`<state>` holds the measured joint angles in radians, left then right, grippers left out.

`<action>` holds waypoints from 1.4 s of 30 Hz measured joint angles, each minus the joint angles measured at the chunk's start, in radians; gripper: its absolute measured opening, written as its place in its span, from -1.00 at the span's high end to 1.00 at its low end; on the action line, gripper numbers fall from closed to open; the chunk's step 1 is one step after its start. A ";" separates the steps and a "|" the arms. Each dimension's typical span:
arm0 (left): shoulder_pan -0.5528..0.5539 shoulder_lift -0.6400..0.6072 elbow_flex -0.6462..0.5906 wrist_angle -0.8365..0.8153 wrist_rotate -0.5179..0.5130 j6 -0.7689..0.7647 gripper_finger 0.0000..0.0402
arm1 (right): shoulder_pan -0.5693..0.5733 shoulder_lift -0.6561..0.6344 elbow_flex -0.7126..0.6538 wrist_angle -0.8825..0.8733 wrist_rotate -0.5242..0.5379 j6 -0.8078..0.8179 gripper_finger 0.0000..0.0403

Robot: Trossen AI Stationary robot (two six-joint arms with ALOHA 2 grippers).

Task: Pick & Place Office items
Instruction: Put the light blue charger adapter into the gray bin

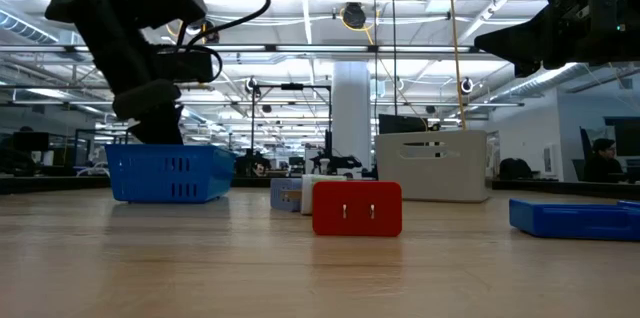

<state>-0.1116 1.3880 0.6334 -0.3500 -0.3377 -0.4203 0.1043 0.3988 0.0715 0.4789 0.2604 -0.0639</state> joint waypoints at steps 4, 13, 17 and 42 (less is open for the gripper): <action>0.000 -0.019 0.000 0.002 0.011 0.028 -0.21 | 0.000 0.000 0.000 0.000 0.000 0.000 0.98; -0.003 -0.176 0.000 -0.023 0.076 0.051 -0.21 | 0.000 0.001 0.000 0.002 0.000 0.000 0.98; -0.017 -0.291 0.000 -0.067 0.031 0.064 -0.21 | 0.000 0.001 0.000 0.001 0.000 0.000 0.98; -0.148 -0.781 -0.068 0.110 -0.140 0.514 0.92 | 0.000 0.002 0.000 -0.002 0.000 0.025 0.98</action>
<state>-0.2599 0.6066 0.5656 -0.2402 -0.4780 0.0935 0.1043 0.4004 0.0713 0.4770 0.2604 -0.0391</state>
